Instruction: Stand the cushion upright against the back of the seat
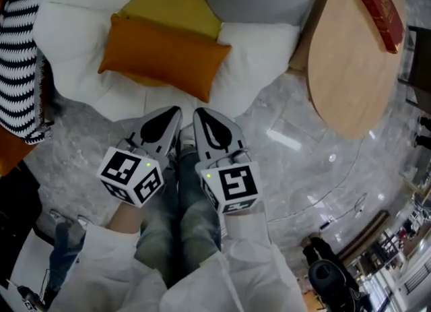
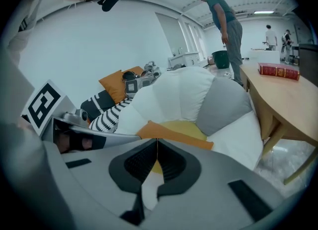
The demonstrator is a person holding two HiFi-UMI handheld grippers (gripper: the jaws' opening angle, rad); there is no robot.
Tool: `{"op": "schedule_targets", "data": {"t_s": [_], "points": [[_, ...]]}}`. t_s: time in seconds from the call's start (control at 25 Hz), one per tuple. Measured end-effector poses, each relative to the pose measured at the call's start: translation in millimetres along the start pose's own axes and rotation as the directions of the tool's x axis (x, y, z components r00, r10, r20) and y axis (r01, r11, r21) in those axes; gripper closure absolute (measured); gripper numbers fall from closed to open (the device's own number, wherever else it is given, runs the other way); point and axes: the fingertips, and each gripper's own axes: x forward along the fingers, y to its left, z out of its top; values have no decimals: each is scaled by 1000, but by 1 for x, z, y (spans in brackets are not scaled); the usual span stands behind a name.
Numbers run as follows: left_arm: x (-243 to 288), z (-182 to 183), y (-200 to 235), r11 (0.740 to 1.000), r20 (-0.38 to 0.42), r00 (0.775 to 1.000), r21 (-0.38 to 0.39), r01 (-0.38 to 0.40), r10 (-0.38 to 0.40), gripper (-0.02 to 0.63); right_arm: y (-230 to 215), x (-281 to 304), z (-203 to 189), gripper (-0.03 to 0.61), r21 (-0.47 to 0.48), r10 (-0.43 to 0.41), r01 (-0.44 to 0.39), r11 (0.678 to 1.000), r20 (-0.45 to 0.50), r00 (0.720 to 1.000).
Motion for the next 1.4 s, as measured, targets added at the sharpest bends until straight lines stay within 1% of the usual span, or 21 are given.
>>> {"op": "schedule_targets", "data": {"t_s": [0.16,0.36,0.56,1.08,1.12,1.2,1.28,1.4], "points": [[14,-21,9,1000,-18,1000,3,-1,1,606,-9,15,-25,566,23,-11,12,1000,-43,999],[24,-46,24,1000,-52,998,-4,-20,19,606,-21,35,-59,565,48,0,5,999,-98,995],[30,-71,42,999,-74,997,-12,-33,32,606,-36,50,-91,565,92,-20,33,995,-140,990],[61,-104,57,999,-110,994,-36,-27,23,606,-57,68,-129,559,87,-72,89,992,-185,980],[62,-106,58,999,-112,993,-39,-26,22,606,-60,69,-133,546,86,-78,95,992,-191,979],[65,-110,58,999,-116,993,-45,-21,16,607,-64,70,-141,483,90,-84,104,990,-205,975],[66,-113,58,999,-120,993,-43,-15,9,606,-68,72,-150,449,97,-85,109,989,-225,971],[67,-120,58,999,-128,992,-43,-9,3,606,-73,76,-165,417,94,-87,115,989,-259,962]]}}
